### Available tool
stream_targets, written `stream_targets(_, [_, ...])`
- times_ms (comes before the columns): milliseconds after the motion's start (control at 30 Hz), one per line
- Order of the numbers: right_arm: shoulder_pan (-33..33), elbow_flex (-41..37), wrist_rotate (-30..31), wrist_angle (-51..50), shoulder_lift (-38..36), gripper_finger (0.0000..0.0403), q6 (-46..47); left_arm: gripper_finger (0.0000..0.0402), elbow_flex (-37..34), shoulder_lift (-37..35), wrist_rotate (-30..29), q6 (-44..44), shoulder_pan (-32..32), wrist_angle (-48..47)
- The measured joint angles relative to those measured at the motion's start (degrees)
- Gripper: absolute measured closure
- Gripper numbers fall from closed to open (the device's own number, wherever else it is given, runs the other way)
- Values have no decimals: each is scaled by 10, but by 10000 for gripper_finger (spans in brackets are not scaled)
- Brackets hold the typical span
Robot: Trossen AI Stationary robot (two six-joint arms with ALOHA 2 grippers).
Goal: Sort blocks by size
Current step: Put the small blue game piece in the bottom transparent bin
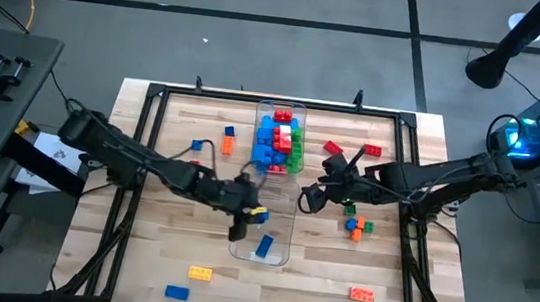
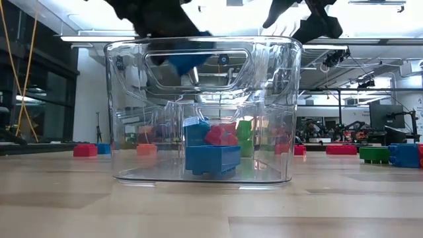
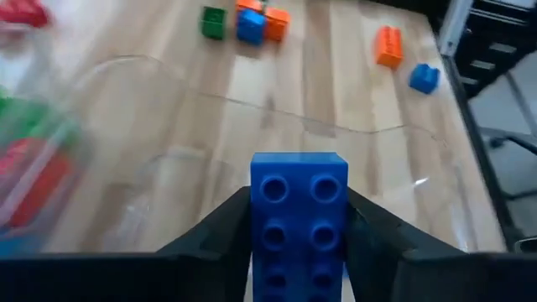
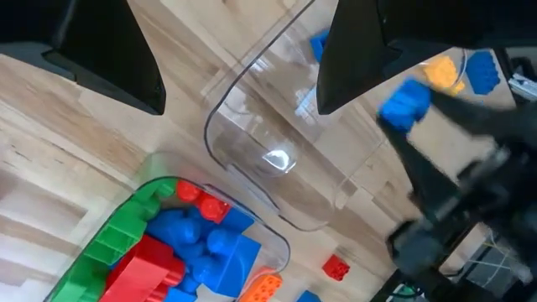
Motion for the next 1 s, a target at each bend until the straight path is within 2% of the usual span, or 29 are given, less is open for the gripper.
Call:
stream_targets(167, [1,0,7,0,0,96,8,198,65,49,13,23,13,-66])
stream_targets(400, [1,0,10,1,-1,96,13,126,122,29,-5,107,70,-258])
stream_targets(500, [2,0,11,0,-1,96,25,117,110,-26,-33,96,151,-282])
stream_targets(633, [5,0,19,-1,-1,96,40,115,56,-96,-29,52,323,-262])
stream_targets(733, [5,0,28,-1,-1,96,49,117,18,-109,55,-19,474,-222])
stream_targets(800, [5,0,41,-2,-1,96,56,118,2,-83,110,-45,550,-209])
stream_targets(867, [5,0,47,-2,-1,96,58,119,-3,-41,131,-58,580,-220])
stream_targets(1000, [3,0,50,-1,-1,96,60,119,9,41,143,-43,582,-227])
